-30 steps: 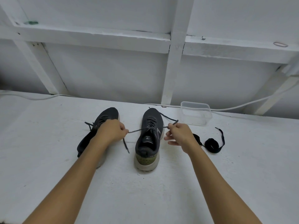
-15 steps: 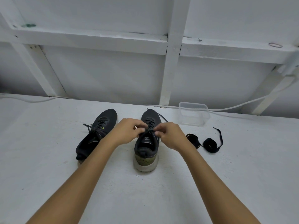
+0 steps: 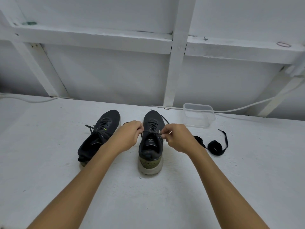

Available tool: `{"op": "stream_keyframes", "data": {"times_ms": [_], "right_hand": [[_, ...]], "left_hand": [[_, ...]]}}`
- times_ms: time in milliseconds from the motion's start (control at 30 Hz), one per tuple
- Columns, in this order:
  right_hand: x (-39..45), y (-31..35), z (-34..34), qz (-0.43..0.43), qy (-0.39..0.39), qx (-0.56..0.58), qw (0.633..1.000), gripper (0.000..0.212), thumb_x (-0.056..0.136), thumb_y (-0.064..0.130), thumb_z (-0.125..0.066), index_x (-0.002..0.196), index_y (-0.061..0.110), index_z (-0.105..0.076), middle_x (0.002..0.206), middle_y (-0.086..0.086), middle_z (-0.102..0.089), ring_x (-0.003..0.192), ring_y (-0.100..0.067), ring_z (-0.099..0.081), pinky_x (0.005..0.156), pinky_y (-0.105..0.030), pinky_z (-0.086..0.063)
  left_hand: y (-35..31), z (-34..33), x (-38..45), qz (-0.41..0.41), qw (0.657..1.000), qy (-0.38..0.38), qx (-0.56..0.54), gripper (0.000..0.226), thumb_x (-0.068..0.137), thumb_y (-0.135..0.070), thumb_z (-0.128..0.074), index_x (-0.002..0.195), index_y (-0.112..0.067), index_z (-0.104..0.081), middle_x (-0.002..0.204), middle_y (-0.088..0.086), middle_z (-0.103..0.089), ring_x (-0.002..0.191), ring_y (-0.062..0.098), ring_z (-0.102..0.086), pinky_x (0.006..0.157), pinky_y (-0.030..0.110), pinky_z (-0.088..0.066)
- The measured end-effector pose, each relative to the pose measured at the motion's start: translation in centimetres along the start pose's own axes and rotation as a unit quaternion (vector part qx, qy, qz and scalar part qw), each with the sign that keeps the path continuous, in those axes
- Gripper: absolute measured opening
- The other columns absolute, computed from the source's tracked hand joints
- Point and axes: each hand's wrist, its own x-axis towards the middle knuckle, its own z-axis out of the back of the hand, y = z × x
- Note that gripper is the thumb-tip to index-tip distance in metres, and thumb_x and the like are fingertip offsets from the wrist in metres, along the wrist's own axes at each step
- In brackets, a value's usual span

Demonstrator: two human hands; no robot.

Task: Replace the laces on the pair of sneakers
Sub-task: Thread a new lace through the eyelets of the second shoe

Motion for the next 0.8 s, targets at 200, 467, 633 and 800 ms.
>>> {"op": "stream_keyframes", "data": {"times_ms": [200, 467, 633, 800], "right_hand": [[-0.7, -2.5, 0.6, 0.005, -0.006, -0.055, 0.998, 0.031, 0.088, -0.003, -0.057, 0.081, 0.026, -0.064, 0.078, 0.015, -0.062, 0.076, -0.015, -0.059, 0.055, -0.022, -0.036], [-0.2, -2.5, -0.4, -0.007, -0.094, 0.008, 0.996, 0.048, 0.092, -0.006, -0.054, 0.12, 0.027, -0.073, 0.092, -0.001, -0.07, 0.085, -0.019, -0.067, 0.075, -0.034, -0.054], [0.2, -0.6, -0.9, -0.046, -0.159, 0.196, 0.966, 0.031, 0.099, 0.006, -0.06, 0.122, 0.022, -0.074, 0.084, -0.008, -0.076, 0.06, -0.001, -0.068, 0.052, -0.011, -0.045], [1.1, 0.8, -1.5, -0.087, -0.126, 0.324, 0.934, 0.038, 0.094, 0.014, -0.066, 0.132, 0.019, -0.067, 0.082, 0.003, -0.078, 0.078, -0.014, -0.074, 0.085, -0.03, -0.06]], "left_hand": [[1.4, -0.4, -1.4, -0.019, 0.999, -0.01, 0.031, 0.021, 0.096, -0.002, -0.052, 0.099, -0.015, -0.069, 0.092, -0.008, -0.06, 0.084, 0.018, -0.057, 0.073, 0.027, -0.04], [0.9, -1.3, -0.6, 0.107, 0.98, -0.151, -0.079, 0.029, 0.094, -0.004, -0.063, 0.118, -0.016, -0.074, 0.094, 0.005, -0.075, 0.083, 0.022, -0.07, 0.086, 0.032, -0.054], [-1.0, -1.1, 0.6, 0.169, 0.945, -0.191, -0.204, 0.025, 0.094, -0.014, -0.066, 0.116, -0.019, -0.076, 0.08, 0.002, -0.077, 0.072, 0.012, -0.072, 0.085, 0.029, -0.056], [-3.6, -0.9, 1.1, 0.17, 0.932, -0.177, -0.267, 0.024, 0.097, -0.018, -0.061, 0.118, -0.018, -0.074, 0.081, -0.011, -0.073, 0.066, -0.018, -0.059, 0.058, 0.0, -0.039]]}}
